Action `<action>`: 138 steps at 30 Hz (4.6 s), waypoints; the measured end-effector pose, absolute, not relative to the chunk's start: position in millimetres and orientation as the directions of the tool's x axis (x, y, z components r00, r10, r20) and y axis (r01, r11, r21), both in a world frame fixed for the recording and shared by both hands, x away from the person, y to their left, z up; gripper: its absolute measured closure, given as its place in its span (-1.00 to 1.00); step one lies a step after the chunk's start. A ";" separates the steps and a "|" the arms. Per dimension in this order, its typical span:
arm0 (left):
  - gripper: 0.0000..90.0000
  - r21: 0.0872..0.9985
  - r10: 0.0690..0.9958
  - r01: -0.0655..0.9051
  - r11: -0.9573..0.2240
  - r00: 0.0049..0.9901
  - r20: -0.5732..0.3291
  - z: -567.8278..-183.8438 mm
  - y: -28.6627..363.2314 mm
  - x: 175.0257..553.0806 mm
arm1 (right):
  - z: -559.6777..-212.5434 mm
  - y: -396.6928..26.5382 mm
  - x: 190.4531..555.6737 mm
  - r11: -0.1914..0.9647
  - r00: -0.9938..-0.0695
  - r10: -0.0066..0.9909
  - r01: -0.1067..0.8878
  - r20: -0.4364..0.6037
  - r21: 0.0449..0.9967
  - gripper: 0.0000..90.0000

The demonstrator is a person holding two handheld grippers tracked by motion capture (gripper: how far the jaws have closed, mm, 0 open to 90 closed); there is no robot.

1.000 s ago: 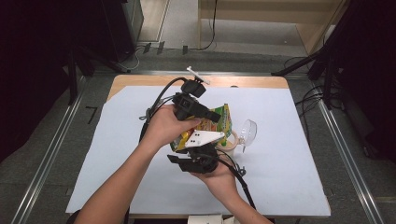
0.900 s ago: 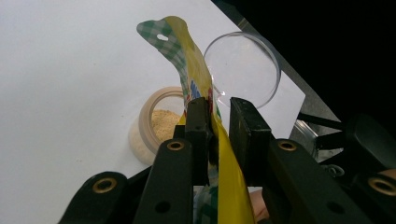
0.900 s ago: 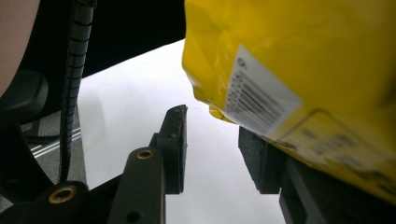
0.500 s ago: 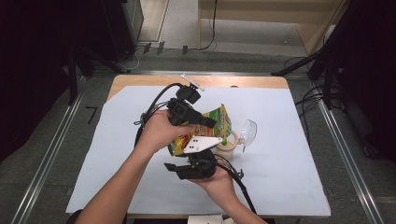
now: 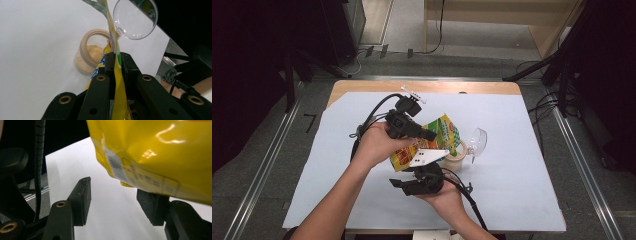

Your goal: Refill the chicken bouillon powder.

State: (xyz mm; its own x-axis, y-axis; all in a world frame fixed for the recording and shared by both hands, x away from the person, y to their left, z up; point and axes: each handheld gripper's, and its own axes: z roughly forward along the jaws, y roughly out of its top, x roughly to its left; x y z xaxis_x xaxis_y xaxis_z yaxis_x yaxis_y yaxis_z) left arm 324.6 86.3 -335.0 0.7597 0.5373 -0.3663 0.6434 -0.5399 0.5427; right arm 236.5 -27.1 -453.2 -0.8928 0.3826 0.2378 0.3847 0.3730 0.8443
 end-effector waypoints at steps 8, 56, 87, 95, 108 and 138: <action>0.96 0.545 0.539 0.636 -0.546 0.765 -0.353 -338.1 95.5 321.1 | -458.1 -26.7 237.3 0.383 -0.888 0.396 0.391 0.234 0.837 0.04; 0.98 0.540 0.509 0.635 -0.553 0.770 -0.385 -363.3 120.0 326.6 | -479.1 -35.4 247.4 0.449 -0.877 0.449 0.386 0.170 0.806 0.05; 0.98 0.684 0.643 0.660 -0.311 0.676 -0.360 -371.7 183.5 359.2 | -449.4 -73.6 231.4 0.355 -0.868 0.442 0.400 0.225 0.845 0.00; 0.87 0.664 0.647 0.699 -0.267 0.641 -0.414 -375.0 192.4 360.7 | -450.8 -74.0 233.0 0.364 -0.865 0.448 0.405 0.223 0.839 0.00; 0.58 0.692 0.632 0.671 -0.266 0.663 -0.401 -364.3 206.5 356.5 | -449.5 -75.6 234.0 0.364 -0.863 0.454 0.406 0.221 0.838 0.00; 0.20 0.724 0.621 0.619 -0.305 0.705 -0.342 -334.8 223.0 345.2 | -444.6 -81.4 239.6 0.365 -0.851 0.467 0.433 0.240 0.824 0.01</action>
State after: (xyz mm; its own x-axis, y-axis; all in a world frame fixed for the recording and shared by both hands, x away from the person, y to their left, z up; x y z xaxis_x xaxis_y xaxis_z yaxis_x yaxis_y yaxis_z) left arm 345.2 223.0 -334.8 0.7054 0.6207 -0.3421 0.6191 -0.3047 0.7238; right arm 239.6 -81.4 -444.6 -0.8509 0.4670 0.2405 0.4333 0.3652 0.8239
